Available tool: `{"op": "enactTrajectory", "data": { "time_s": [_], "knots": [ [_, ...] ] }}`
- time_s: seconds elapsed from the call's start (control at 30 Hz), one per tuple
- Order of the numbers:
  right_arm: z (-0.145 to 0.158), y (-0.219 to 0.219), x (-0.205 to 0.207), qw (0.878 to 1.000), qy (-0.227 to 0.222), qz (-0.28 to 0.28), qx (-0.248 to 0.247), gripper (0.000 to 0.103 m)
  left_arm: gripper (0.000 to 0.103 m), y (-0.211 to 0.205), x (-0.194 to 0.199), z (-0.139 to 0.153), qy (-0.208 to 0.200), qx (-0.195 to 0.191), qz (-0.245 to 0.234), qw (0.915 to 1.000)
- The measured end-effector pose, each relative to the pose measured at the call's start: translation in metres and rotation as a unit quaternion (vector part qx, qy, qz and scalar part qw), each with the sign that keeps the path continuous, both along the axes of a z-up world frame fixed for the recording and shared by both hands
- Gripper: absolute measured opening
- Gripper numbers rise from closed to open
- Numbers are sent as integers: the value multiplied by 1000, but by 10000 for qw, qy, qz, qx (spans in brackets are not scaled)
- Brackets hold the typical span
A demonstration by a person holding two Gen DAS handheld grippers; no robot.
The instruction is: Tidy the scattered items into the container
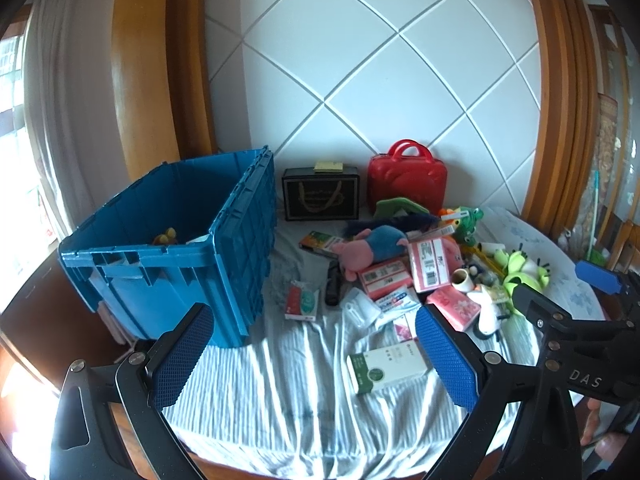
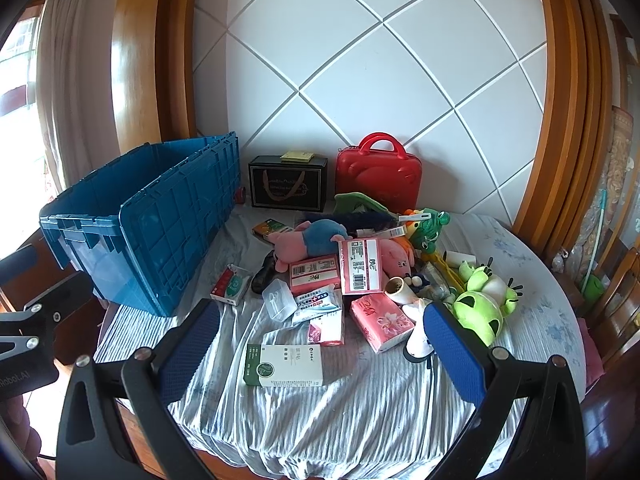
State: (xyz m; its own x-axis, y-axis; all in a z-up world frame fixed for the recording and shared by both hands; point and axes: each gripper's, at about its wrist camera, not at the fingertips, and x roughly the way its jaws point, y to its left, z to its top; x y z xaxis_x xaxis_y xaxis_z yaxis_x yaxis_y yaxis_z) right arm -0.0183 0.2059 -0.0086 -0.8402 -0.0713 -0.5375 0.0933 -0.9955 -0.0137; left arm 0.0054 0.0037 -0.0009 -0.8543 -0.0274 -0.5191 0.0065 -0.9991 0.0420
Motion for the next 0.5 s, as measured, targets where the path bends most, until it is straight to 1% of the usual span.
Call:
{"op": "enactTrajectory", "data": {
  "time_s": [0.17, 0.5],
  "knots": [
    [-2, 6, 3, 10000, -2, -14, -12, 103, 102, 2, 1, 0, -22, 6, 10, 10000],
    [0, -5, 1, 10000, -40, -39, 72, 103, 102, 0, -2, 1, -33, 28, -15, 10000]
  ]
}}
